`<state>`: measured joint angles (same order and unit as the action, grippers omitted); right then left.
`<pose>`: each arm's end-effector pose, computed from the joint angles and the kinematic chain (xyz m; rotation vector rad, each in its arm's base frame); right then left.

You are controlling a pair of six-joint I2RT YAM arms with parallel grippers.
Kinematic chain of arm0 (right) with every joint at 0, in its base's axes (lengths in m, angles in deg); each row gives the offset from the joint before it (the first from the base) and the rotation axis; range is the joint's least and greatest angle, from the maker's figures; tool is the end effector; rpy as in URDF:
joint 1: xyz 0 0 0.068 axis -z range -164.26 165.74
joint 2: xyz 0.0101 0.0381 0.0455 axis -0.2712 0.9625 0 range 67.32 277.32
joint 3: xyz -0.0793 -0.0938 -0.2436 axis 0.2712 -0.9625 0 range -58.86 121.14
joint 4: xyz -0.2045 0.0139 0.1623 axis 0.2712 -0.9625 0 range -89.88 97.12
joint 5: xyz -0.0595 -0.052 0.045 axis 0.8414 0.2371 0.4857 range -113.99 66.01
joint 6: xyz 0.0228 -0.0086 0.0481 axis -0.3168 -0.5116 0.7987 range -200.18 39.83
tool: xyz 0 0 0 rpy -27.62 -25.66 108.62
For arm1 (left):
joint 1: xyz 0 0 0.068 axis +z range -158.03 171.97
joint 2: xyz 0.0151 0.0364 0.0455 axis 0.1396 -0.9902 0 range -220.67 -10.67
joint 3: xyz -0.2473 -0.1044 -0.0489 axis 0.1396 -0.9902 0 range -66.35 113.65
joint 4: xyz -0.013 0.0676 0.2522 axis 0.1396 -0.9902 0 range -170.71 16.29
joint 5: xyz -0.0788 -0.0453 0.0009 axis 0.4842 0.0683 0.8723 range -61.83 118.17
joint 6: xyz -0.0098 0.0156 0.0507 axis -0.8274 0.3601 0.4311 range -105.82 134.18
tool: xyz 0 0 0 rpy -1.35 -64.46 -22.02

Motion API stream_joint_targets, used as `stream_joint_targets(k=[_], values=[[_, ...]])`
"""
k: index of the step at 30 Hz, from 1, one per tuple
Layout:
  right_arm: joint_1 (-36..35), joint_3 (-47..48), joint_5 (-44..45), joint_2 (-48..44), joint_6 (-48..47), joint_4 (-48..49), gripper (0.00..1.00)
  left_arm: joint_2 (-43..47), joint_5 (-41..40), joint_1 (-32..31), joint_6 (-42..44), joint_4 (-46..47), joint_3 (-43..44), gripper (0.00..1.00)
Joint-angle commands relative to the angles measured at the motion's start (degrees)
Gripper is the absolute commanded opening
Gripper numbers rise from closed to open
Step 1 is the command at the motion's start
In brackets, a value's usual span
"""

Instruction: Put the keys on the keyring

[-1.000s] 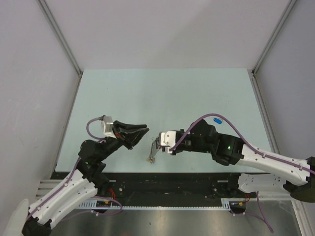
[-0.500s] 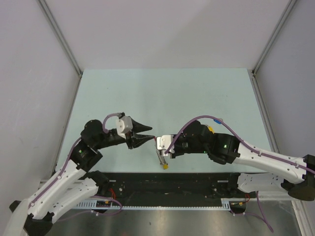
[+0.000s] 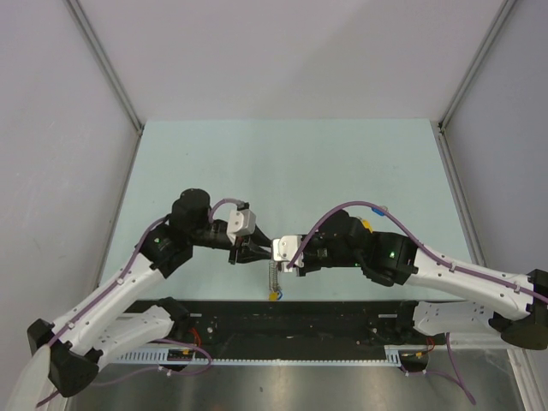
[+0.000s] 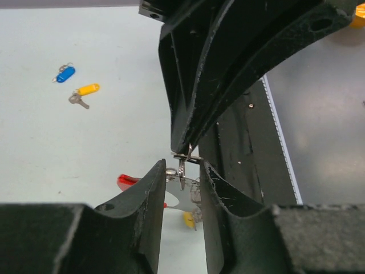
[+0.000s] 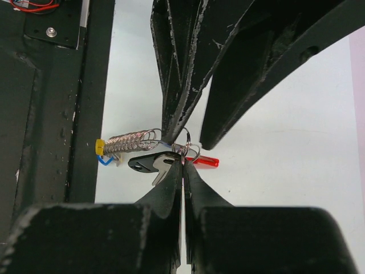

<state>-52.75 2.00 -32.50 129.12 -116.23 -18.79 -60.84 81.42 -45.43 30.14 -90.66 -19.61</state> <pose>0.0825 0.2240 0.3529 -1.6948 1.1915 0.5031 0.1323 -0.1371 0.3282 1.3909 1.3478 -1.1375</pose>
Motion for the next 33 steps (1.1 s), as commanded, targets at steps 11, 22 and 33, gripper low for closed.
stream_joint_targets(k=[11, 22, 33], values=[[-0.1, 3.1, -1.5, -0.5, -0.1, 2.0, 0.0, -3.1, 4.2, -0.6, 3.4, -4.1, 3.2, 0.02], [-0.4, 2.2, 1.2, -3.1, 2.5, -0.2, 0.0, 2.9, 1.4, 1.5, -10.8, 12.1, -3.0, 0.0], [-3.0, -1.8, 6.1, -4.8, 5.4, 2.0, 0.0, 5.7, -8.5, 1.8, -24.8, 21.9, -5.8, 0.0]])
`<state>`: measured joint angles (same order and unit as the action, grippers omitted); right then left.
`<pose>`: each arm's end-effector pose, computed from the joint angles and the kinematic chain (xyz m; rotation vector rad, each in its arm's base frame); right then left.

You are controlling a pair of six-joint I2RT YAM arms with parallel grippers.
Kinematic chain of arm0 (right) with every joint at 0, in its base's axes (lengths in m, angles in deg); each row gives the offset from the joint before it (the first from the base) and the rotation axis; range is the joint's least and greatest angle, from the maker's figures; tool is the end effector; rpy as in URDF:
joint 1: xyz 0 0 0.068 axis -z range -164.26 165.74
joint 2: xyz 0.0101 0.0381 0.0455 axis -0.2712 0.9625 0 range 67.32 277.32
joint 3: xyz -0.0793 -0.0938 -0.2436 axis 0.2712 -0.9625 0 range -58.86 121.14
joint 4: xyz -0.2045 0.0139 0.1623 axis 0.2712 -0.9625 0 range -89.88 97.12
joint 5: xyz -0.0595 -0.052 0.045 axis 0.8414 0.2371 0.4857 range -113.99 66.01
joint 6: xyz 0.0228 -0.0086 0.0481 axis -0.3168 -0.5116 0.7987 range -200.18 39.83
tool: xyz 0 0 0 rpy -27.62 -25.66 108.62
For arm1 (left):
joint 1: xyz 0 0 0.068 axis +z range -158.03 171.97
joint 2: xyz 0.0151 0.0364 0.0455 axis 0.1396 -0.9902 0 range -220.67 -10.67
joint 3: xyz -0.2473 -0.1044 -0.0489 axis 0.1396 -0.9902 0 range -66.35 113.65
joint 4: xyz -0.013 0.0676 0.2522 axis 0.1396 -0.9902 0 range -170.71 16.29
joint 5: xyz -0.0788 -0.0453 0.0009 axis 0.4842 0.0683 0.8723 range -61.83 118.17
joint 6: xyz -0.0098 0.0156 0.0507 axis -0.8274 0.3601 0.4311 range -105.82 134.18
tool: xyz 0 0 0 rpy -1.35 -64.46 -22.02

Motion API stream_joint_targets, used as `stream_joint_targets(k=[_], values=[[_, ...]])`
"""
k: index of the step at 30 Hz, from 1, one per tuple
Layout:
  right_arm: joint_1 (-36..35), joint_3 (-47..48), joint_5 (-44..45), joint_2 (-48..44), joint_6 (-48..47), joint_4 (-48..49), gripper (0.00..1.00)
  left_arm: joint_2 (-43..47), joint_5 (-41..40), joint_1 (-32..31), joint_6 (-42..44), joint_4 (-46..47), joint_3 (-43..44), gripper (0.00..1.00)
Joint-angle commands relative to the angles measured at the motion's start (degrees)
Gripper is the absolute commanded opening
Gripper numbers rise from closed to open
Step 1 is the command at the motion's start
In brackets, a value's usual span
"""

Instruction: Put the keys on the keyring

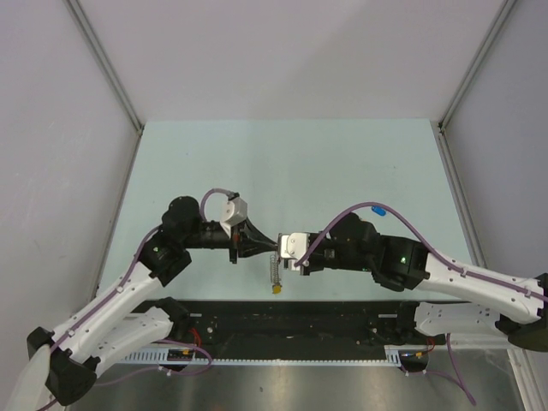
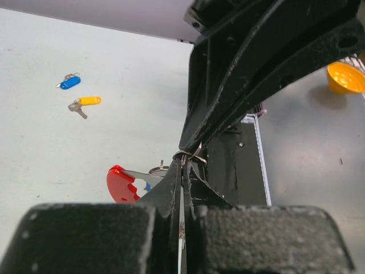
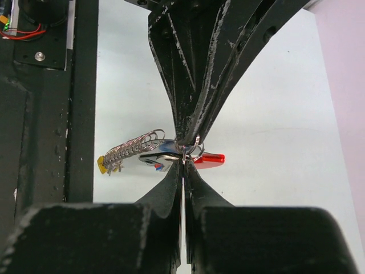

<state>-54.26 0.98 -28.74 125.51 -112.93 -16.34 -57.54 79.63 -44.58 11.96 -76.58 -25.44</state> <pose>0.0743 0.2131 0.3642 -1.5849 1.1948 0.5069 0.1316 -0.1322 0.3255 1.1701 1.4143 -1.2538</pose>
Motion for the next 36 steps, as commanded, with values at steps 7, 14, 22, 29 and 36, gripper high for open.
stream_joint_targets(k=[7, 14, 22, 29, 36], values=[[-3.6, -3.3, 6.2, -0.5, 3.0, 4.4, 0.0, 3.5, -13.9, 1.0, -13.1, 12.0, -1.1, 0.0], [-4.3, -6.2, 8.7, -0.6, 3.7, 11.9, 0.0, 5.9, -21.2, 0.6, -24.5, 28.9, -10.6, 0.0], [-2.6, -6.0, 7.1, 0.1, 1.2, 13.0, 0.0, 7.8, -24.0, 0.5, -27.0, 33.3, -14.9, 0.06], [-1.7, -4.8, 2.7, 0.8, -0.6, 9.9, 0.0, 10.8, -21.7, 0.9, -16.3, 17.2, -10.2, 0.32], [-1.7, -4.6, -0.5, 0.7, -0.6, 6.9, 0.0, 10.7, -17.3, 1.0, -2.4, 4.3, -4.4, 0.41]])
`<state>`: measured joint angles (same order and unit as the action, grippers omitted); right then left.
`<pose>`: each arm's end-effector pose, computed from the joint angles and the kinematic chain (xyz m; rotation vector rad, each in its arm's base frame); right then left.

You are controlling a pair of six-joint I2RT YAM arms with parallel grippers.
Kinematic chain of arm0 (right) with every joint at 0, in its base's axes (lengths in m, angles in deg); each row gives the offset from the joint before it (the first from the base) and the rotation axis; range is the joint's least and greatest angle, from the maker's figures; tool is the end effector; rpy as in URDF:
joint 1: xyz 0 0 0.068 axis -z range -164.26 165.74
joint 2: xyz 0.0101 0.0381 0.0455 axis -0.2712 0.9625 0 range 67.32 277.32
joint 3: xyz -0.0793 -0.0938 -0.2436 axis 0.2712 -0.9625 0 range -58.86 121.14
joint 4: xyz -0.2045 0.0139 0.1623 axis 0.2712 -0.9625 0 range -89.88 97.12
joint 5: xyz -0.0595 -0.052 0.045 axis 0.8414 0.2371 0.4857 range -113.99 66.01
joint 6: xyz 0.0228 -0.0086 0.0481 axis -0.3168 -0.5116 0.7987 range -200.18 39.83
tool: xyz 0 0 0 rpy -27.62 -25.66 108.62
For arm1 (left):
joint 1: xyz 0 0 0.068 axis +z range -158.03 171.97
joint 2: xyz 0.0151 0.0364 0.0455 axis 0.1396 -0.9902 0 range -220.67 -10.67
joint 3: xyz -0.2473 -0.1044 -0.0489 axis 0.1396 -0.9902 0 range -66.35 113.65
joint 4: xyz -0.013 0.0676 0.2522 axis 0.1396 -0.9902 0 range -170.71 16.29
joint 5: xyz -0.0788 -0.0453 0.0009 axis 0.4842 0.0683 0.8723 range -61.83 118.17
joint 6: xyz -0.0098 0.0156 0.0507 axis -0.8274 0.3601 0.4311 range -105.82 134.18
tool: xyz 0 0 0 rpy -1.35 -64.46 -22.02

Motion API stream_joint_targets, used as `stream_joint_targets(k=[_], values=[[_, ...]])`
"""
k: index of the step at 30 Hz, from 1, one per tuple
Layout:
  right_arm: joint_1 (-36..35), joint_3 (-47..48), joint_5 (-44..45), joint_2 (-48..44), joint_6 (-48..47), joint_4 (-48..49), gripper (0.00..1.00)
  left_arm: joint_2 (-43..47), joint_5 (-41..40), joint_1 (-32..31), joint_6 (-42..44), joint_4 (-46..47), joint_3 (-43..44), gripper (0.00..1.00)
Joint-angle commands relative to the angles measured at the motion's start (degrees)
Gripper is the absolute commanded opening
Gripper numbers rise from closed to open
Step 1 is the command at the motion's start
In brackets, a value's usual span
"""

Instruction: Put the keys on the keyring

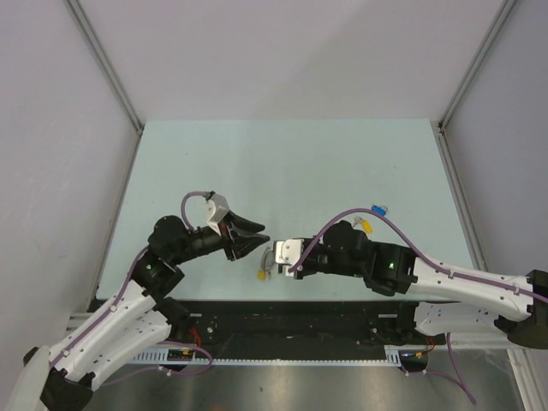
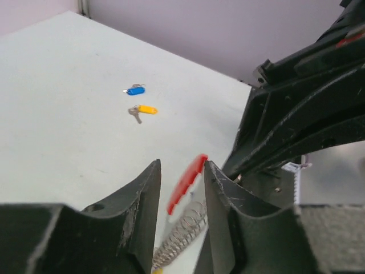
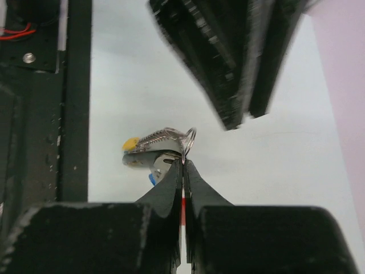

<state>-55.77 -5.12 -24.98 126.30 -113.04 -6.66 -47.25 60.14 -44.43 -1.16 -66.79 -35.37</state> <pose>0.0745 0.2250 0.3414 -1.5329 1.1744 0.4713 0.1191 -0.1112 0.3089 0.7541 1.4880 -1.1274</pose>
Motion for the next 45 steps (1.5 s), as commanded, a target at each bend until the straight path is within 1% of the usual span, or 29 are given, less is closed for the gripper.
stream_joint_targets(k=[1, 3, 7, 8, 9, 10, 12, 16, 21, 26, 33, 45], values=[[-0.1, 1.7, -4.5, -0.1, -0.5, -3.3, 0.0, -0.2, 4.2, 0.8, 12.0, -6.3, 6.7, 0.43], [-0.1, 2.2, -4.7, -0.2, -0.5, -4.5, 0.0, -1.8, 6.8, 0.8, 16.3, -10.2, 8.3, 0.44], [0.0, 2.2, -5.1, 0.3, -0.5, -4.9, 0.0, -4.3, 11.7, 0.8, 23.2, -16.3, 12.8, 0.51], [0.1, 2.3, -5.1, 0.5, -0.7, -4.9, 0.0, -4.9, 14.0, 0.8, 25.2, -18.8, 13.4, 0.52], [0.2, 2.4, -5.2, 0.5, -0.8, -5.1, 0.0, -5.3, 15.0, 0.8, 28.2, -19.7, 13.9, 0.52], [0.5, 2.6, -5.3, 0.6, -0.9, -5.3, 0.0, -5.7, 15.8, 0.8, 29.4, -20.5, 14.6, 0.53], [0.8, 2.8, -5.9, 0.6, -1.1, -5.7, 0.0, -7.5, 19.6, 0.8, 33.0, -23.0, 15.6, 0.54], [1.3, 3.0, -6.7, 0.4, -1.1, -5.9, 0.0, -11.7, 24.6, 0.7, 35.8, -25.7, 18.5, 0.54], [1.5, 3.0, -6.4, 0.3, -0.9, -6.2, 0.0, -15.6, 25.1, -0.9, 38.4, -30.2, 20.9, 0.53], [1.7, 3.1, -6.3, 0.5, -1.0, -6.0, 0.0, -18.2, 23.4, -2.4, 39.8, -33.3, 22.5, 0.47], [2.0, 3.2, -6.1, 0.8, -0.8, -6.0, 0.0, -21.0, 20.6, -4.6, 41.1, -36.3, 23.9, 0.45], [2.4, 3.6, -5.9, 0.3, -0.9, -5.7, 0.0, -23.9, 18.9, -5.6, 42.5, -39.3, 25.1, 0.4]])
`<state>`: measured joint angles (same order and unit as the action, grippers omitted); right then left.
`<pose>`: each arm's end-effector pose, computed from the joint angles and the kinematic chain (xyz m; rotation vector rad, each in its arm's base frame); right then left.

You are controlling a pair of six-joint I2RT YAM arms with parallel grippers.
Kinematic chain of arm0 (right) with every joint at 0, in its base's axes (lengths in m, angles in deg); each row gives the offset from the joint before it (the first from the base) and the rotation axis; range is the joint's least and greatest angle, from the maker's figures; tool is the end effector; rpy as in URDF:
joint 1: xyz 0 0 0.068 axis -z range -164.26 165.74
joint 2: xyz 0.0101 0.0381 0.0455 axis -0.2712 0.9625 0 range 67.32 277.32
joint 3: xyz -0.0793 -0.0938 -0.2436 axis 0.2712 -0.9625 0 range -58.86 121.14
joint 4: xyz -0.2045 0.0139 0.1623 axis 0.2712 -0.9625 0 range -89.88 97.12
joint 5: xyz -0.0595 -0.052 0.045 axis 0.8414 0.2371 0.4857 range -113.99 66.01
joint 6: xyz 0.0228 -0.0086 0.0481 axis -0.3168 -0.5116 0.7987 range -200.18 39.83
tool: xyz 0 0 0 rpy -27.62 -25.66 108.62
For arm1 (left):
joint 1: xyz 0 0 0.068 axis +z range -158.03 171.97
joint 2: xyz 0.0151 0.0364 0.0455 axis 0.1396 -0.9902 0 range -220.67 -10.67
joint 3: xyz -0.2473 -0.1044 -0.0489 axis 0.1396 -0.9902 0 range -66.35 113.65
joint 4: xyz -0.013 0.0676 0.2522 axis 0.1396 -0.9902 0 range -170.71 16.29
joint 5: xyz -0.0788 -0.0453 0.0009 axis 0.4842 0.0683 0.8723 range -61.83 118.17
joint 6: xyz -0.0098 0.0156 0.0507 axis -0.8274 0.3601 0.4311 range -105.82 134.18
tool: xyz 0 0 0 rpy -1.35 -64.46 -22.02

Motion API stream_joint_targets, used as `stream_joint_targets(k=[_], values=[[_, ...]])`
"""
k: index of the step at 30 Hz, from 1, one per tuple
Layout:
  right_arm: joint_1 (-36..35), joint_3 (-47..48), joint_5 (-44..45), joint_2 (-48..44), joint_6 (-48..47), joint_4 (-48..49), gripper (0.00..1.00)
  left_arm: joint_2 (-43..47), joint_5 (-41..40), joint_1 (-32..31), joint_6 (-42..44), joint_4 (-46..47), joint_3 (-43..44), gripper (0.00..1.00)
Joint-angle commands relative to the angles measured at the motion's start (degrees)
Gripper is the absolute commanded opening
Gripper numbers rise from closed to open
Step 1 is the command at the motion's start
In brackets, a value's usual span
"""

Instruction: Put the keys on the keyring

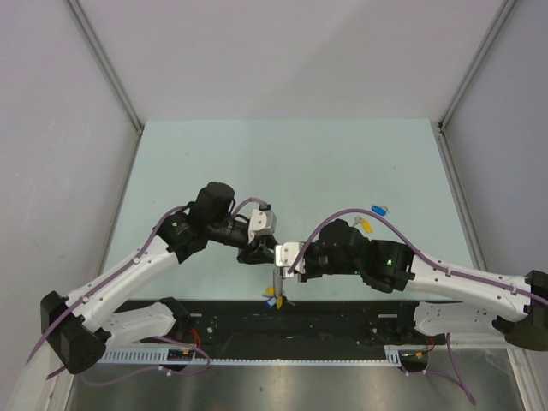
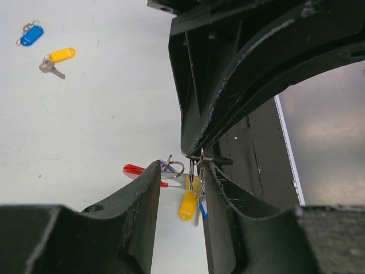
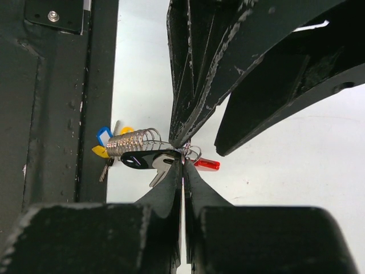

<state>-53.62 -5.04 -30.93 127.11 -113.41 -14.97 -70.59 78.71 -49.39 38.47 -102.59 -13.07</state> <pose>0.0782 0.2201 0.3244 -1.6829 1.2506 0.5107 0.1444 -0.1637 0.3170 1.5522 1.4735 -1.1299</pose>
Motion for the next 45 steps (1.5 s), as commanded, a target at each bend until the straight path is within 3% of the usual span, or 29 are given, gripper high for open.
stream_joint_targets(k=[1, 8, 11, 13, 20, 26, 33, 40, 45], values=[[0.3, 3.5, 0.0, -0.6, -0.5, 2.6, 0.0, -0.7, 0.2, -0.6, 3.0, -3.8, 2.8, 0.39], [0.3, 3.7, -0.1, -0.7, -0.7, 2.6, 0.0, -1.5, -0.9, -0.9, 3.4, -4.3, 3.3, 0.32], [0.4, 3.7, 0.0, -0.6, -0.6, 2.5, 0.0, -1.3, -1.3, -1.0, 3.2, -4.1, 3.6, 0.19], [0.5, 3.7, 0.4, -0.7, -0.5, 2.1, 0.0, -0.8, -1.4, -0.9, 3.1, -3.7, 3.6, 0.0], [1.2, 3.6, 3.7, -3.2, 1.0, 0.4, 0.0, 4.5, -4.7, 1.1, -3.4, 5.5, 0.9, 0.0], [1.7, 2.7, 4.8, -4.1, 1.2, 1.5, 0.0, 9.3, -3.5, 6.3, -20.7, 28.6, -6.2, 0.01], [2.4, -0.6, 6.5, -3.6, 1.9, 8.3, 0.0, 10.2, -8.9, 5.8, -35.4, 49.7, -11.4, 0.0], [3.4, -4.1, 6.8, -5.6, 2.0, 15.6, 0.0, 10.8, -16.1, 3.3, -40.9, 61.5, -16.4, 0.0], [4.7, -4.1, 5.5, -5.4, 2.0, 15.8, 0.0, 11.4, -18.1, 3.3, -41.3, 61.1, -18.6, 0.01]])
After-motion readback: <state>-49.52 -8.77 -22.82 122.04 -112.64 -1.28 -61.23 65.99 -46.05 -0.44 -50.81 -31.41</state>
